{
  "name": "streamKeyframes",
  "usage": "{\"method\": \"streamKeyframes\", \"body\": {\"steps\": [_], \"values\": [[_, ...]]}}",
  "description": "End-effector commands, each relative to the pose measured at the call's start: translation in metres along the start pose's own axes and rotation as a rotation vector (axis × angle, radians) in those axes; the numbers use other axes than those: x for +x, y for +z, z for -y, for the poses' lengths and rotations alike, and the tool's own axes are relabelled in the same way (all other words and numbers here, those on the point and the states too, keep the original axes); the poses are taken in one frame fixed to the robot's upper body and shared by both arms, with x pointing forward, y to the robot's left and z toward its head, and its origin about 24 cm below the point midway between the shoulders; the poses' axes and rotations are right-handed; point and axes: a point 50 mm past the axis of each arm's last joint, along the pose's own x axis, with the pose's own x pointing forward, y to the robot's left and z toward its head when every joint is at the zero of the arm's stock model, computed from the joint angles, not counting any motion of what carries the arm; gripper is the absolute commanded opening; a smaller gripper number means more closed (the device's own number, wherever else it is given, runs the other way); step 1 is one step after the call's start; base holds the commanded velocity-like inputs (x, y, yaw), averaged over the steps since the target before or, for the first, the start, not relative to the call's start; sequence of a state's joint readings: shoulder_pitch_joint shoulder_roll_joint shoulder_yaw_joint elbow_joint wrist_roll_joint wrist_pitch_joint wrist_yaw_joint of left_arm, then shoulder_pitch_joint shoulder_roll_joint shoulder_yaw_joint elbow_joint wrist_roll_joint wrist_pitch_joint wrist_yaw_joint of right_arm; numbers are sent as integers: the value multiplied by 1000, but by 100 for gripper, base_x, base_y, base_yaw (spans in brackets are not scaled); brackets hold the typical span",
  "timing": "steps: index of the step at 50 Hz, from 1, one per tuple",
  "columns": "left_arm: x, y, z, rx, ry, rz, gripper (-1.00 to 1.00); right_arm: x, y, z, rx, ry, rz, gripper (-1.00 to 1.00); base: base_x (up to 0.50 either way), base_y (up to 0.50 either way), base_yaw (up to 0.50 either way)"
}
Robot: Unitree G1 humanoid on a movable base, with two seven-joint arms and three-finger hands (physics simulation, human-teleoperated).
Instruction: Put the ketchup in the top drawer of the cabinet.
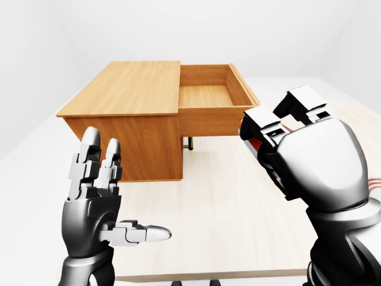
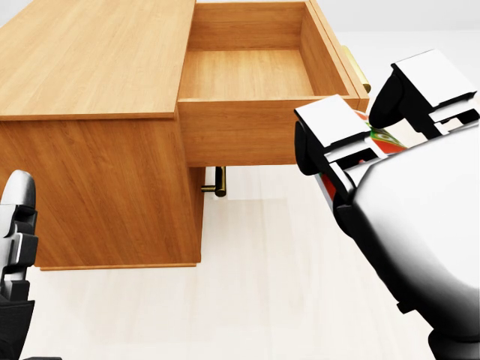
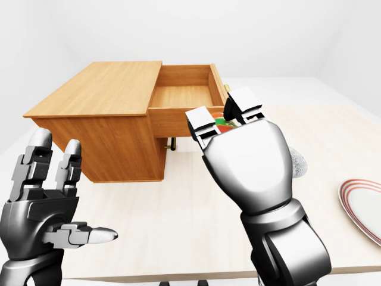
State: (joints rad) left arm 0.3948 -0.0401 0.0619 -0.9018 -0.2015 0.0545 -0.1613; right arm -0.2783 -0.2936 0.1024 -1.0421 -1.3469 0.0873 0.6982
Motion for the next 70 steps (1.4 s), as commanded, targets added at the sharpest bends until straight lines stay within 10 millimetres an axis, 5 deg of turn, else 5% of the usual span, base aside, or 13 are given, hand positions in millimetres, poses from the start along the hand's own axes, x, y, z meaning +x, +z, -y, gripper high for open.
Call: {"method": "streamKeyframes", "body": {"steps": [1,10,20,41,52,70], "values": [[0,0,0,0,0,0,100,-1,-2,1,-7,-10,-22,-100,0,0,0],[1,-1,0,-1,0,-2,100,38,-7,19,-278,-11,185,-100,0,0,0],[1,-2,-1,-2,5,-3,100,90,-21,27,-281,44,198,-100,0,0,0],[1,-2,-2,-2,6,-3,100,165,-102,64,-62,49,-164,-100,0,0,0],[2,-2,-2,-1,7,-6,100,199,-135,51,182,184,-271,-100,0,0,0],[2,-1,-1,-2,5,-5,100,232,-144,16,528,493,-298,-100,0,0,0]]}}
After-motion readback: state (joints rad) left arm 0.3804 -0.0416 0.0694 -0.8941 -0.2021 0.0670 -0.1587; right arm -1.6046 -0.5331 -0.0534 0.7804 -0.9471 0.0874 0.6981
